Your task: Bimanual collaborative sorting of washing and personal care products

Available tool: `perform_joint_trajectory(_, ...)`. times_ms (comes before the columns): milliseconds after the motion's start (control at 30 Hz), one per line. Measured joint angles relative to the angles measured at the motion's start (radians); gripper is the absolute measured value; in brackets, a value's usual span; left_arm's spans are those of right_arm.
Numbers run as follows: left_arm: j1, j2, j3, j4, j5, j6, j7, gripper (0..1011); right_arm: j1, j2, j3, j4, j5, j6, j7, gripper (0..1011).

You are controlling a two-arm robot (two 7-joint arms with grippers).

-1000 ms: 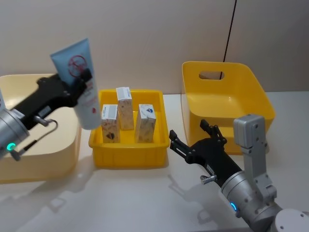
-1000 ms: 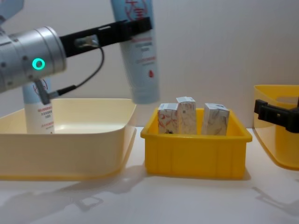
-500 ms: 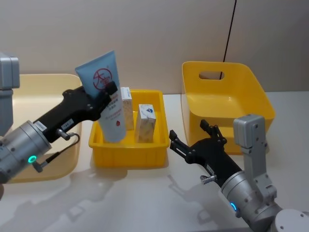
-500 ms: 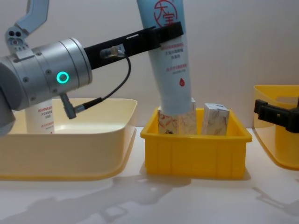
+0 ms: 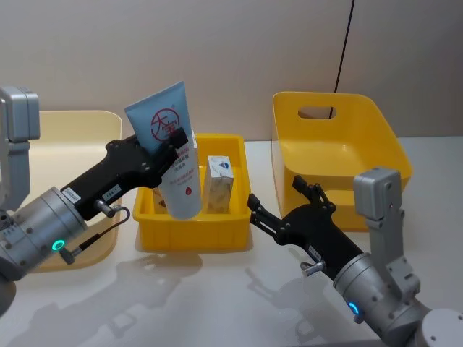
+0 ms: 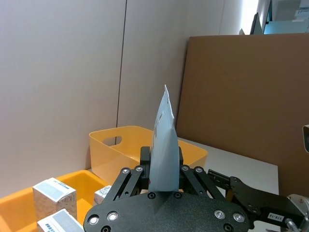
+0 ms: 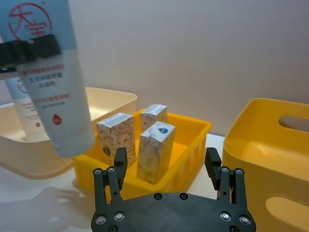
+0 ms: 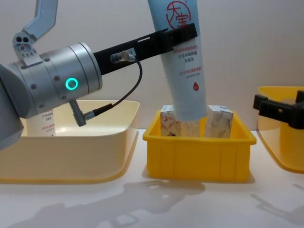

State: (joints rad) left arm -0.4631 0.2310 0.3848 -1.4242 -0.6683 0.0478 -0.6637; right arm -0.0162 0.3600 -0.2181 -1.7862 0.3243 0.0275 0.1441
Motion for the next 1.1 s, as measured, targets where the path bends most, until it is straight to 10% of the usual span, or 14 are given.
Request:
perform_joint_trajectory(700,0.003,-0.003,0.006,-0.002,-0.004,-0.003,-0.005,257,0.054,0.061,-0.032,-0.045,0.120,0.046,0.213,1001)
perform_joint_trajectory(1100,0.004,-0.004,0.007,-0.002,-0.005,-0.003,-0.006,257,0.130,0.054,-0.099,-0.029,0.100,0.110,0.220,1001)
